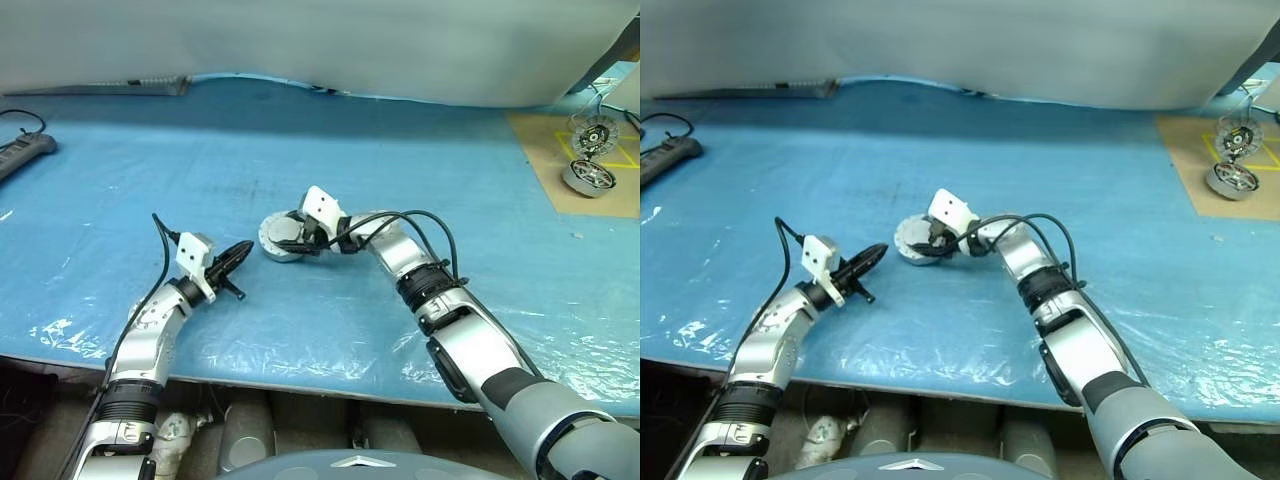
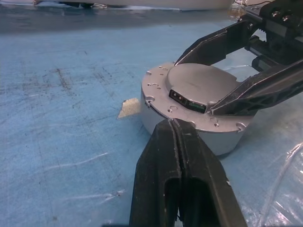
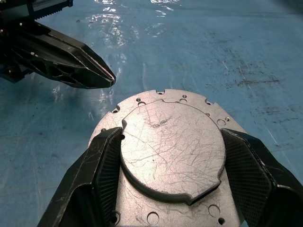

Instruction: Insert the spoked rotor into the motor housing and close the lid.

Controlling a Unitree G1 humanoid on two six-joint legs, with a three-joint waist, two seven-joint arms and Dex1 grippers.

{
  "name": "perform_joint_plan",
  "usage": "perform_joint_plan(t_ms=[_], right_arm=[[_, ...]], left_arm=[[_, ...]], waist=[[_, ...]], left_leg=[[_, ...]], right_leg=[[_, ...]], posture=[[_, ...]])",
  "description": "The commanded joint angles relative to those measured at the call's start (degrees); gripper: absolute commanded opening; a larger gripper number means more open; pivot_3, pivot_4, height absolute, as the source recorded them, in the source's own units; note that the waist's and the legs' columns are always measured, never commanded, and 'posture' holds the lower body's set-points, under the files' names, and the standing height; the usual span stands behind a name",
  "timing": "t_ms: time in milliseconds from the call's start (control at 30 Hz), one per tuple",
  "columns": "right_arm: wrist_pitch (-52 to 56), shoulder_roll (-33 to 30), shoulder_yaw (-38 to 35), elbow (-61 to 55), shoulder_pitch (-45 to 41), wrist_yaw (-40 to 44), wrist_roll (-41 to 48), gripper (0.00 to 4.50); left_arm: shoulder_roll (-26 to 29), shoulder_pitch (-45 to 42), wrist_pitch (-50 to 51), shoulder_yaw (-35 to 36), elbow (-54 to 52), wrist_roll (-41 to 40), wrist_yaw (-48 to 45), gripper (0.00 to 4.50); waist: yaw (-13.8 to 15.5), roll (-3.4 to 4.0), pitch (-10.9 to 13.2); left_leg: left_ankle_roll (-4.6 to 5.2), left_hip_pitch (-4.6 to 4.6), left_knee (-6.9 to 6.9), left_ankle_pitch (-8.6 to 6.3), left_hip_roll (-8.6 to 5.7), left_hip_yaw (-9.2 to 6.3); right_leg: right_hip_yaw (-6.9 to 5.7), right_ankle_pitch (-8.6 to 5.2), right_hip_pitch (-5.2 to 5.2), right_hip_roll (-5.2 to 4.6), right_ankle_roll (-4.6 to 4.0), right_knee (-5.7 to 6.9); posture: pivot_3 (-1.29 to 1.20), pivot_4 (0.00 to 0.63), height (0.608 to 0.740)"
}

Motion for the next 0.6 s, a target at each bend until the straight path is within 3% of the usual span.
perform_joint_plan(t_ms=[33, 233, 367, 500, 600], right_arm=[[1.2, -0.13, 0.5, 2.43, 0.46, -1.16, -2.45, 2.96], [2.5, 0.23, 0.75, 0.73, 2.39, -1.11, -2.62, 2.96], [3.91, 0.3, 0.94, -1.91, 4.57, -1.13, -2.57, 2.96], [5.02, 0.54, 0.65, -3.47, 5.47, -1.82, -2.4, 2.96], [5.9, 0.74, 0.41, -4.3, 5.96, -2.46, -2.22, 2.96]], left_arm=[[0.11, -0.69, 4.91, -0.12, -5.76, -0.49, 2.7, 0.0], [-0.2, -5.32, 17.66, 3.93, -9.51, -3.41, 11.83, 0.0], [-3.99, -4.75, 25.59, 6.34, -14.98, -5.66, 21.08, 0.0], [-3.68, -8.43, 34.07, 8.41, -11.83, -9.5, 21.96, 0.0], [-1.59, -12.45, 42.49, 9.55, -7.67, -16.49, 15.47, 0.0]], waist=[[-0.02, 0.0, 0.0], [-0.08, 0.01, 0.0], [-0.15, 0.0, -0.01], [-0.11, 0.0, -0.01], [-0.08, 0.0, -0.01]], left_leg=[[0.0, 0.0, 0.0, 0.0, 0.0, 0.0], [0.0, 0.01, 0.0, 0.0, 0.0, 0.01], [0.0, 0.0, 0.01, 0.0, -0.02, 0.03], [0.0, -0.02, -0.04, 0.0, -0.01, 0.04], [-0.01, -0.02, -0.03, 0.01, -0.03, 0.04]], right_leg=[[0.0, 0.0, 0.0, 0.0, 0.0, 0.0], [0.01, 0.0, -0.01, 0.01, -0.01, 0.02], [0.06, 0.0, 0.01, 0.01, -0.01, -0.05], [0.03, -0.01, -0.05, 0.08, -0.02, -0.04], [0.0, -0.02, -0.05, 0.1, -0.04, -0.02]], posture=[[0.0, 0.15, 0.74], [0.0, 0.15, 0.74], [0.0, 0.15, 0.74], [0.0, 0.15, 0.74], [0.0, 0.15, 0.74]])
